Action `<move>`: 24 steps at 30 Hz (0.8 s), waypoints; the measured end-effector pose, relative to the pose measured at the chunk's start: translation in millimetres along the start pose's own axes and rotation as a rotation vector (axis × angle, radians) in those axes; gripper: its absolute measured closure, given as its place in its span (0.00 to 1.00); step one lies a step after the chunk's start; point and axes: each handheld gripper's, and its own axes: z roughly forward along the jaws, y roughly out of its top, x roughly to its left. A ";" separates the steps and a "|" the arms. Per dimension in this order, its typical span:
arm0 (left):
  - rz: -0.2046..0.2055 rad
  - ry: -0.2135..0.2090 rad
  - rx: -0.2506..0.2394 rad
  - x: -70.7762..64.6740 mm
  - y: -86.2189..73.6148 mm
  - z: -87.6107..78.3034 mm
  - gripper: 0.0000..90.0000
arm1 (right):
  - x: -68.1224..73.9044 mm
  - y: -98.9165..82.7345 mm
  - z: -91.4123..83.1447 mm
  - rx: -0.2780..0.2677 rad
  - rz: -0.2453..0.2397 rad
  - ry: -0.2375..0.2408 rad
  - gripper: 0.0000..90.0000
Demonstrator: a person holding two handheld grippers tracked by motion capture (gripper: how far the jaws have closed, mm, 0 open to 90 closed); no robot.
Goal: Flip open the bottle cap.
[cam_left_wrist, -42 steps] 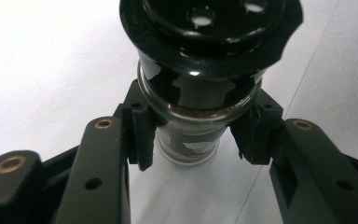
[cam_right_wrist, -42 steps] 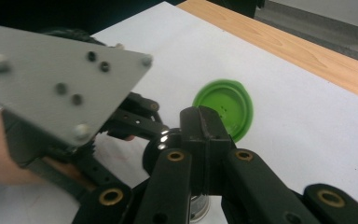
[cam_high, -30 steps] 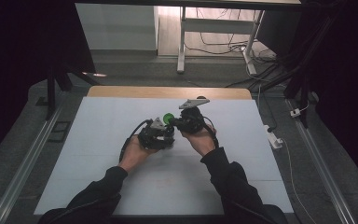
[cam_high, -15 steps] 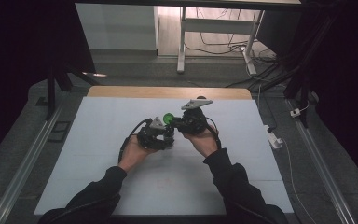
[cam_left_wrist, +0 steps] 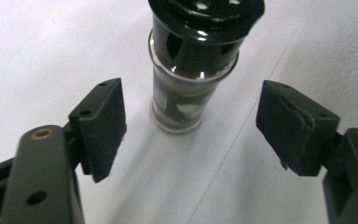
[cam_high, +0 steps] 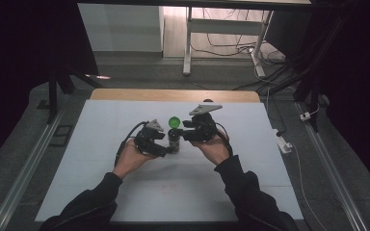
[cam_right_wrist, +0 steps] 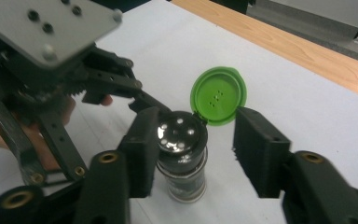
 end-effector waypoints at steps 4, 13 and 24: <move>-0.031 -0.030 -0.013 -1.0 -0.7 -8.0 0.22 | 0.0 -2.3 -4.4 -0.002 0.013 0.011 0.44; -0.059 -0.039 -0.004 -7.0 -8.5 -23.9 0.13 | 2.6 -10.0 -9.5 0.016 0.028 0.011 0.25; -0.082 -0.034 -0.029 -11.5 -22.5 -44.0 0.04 | 9.9 -19.1 -13.5 0.045 0.027 0.028 0.09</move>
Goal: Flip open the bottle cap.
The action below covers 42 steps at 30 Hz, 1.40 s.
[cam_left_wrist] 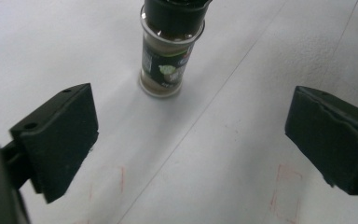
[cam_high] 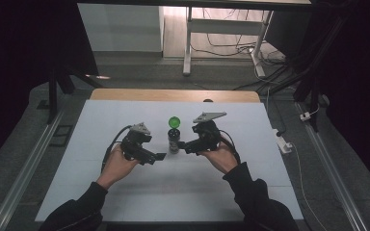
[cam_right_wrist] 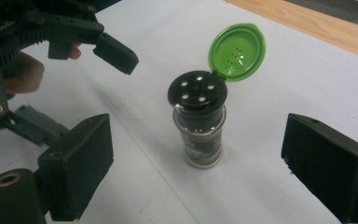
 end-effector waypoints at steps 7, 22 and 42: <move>-0.014 -0.030 -0.012 -2.0 -7.1 -11.1 0.00 | 4.4 -6.9 -7.1 0.002 -0.006 0.014 0.05; -0.001 -0.010 -0.043 -13.5 -26.3 -38.8 0.00 | 10.0 -22.0 -27.5 -0.010 -0.034 0.007 0.01; -0.064 0.023 -0.083 -21.7 -65.1 -80.2 0.00 | 5.8 -56.7 -69.0 -0.021 0.012 -0.020 0.00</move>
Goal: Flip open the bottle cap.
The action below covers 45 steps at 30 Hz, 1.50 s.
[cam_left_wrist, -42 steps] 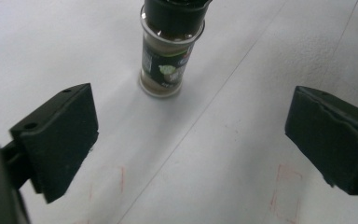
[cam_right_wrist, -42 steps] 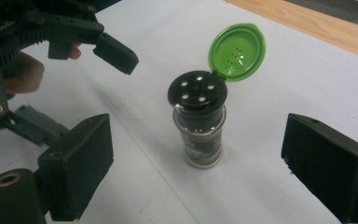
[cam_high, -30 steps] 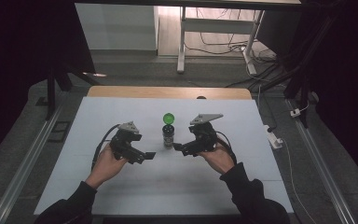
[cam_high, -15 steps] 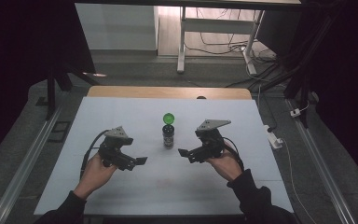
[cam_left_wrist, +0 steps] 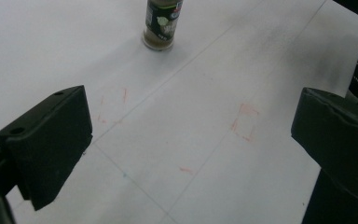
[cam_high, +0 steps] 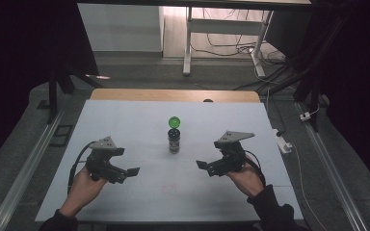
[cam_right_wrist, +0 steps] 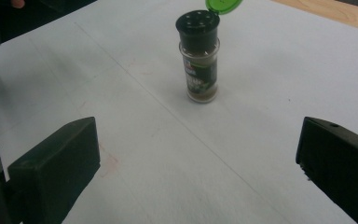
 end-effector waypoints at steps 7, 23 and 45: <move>-0.023 0.018 -0.005 -2.8 -15.2 -14.3 0.00 | -2.8 -13.7 -15.3 -0.004 0.022 -0.019 0.00; -0.125 0.102 -0.071 -2.4 -61.0 -56.1 0.00 | -12.2 -52.0 -55.7 -0.003 0.064 -0.115 0.00; -0.179 0.242 -0.078 -2.4 -102.9 -87.6 0.00 | -23.9 -103.6 -105.0 0.034 0.190 -0.250 0.00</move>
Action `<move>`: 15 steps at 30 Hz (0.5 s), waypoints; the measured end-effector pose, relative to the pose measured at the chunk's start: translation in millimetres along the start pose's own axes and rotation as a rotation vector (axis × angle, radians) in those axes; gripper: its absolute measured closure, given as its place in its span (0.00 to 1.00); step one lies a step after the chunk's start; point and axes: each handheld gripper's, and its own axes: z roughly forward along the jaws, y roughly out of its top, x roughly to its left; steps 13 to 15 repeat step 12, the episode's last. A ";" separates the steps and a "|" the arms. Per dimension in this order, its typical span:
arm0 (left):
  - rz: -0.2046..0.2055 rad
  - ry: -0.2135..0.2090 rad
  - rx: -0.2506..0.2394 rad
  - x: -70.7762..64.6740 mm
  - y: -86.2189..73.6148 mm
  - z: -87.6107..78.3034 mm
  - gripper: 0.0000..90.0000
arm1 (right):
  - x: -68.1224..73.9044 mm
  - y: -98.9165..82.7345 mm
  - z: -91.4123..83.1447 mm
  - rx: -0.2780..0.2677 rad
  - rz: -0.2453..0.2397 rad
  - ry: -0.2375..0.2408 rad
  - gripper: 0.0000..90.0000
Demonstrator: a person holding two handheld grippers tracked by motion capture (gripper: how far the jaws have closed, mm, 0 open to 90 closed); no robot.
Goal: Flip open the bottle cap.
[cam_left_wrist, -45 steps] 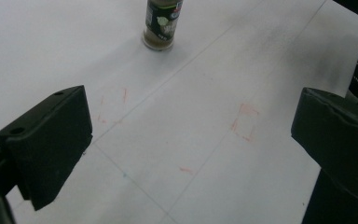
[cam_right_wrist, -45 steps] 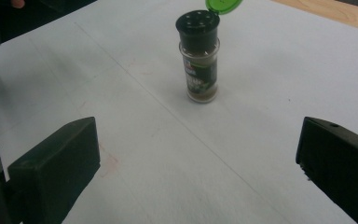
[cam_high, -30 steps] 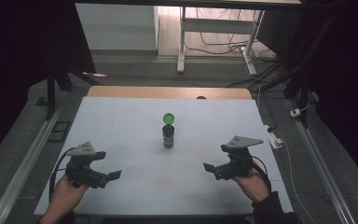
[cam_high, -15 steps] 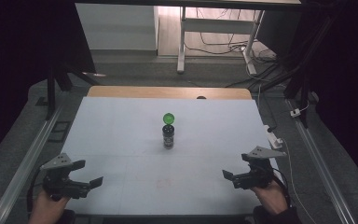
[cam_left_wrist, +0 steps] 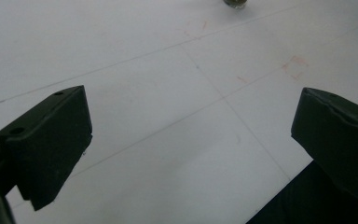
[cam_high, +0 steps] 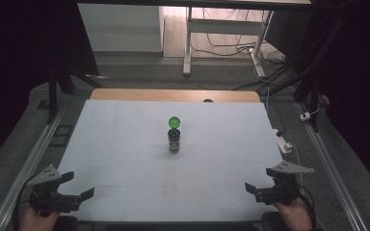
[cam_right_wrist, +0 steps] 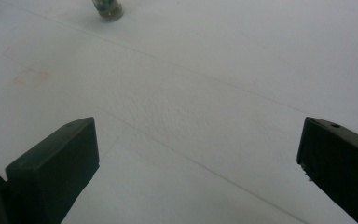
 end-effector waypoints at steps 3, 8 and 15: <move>-0.009 0.009 0.000 0.9 -2.3 -2.8 0.00 | -1.0 -3.5 -2.5 0.018 0.001 -0.008 0.00; -0.016 0.028 0.023 1.7 -5.0 -5.0 0.00 | -0.4 -6.5 -5.9 0.037 0.004 -0.016 0.00; -0.023 0.022 0.029 2.5 -3.8 -3.6 0.00 | -0.8 -6.9 -5.4 0.051 0.002 -0.016 0.00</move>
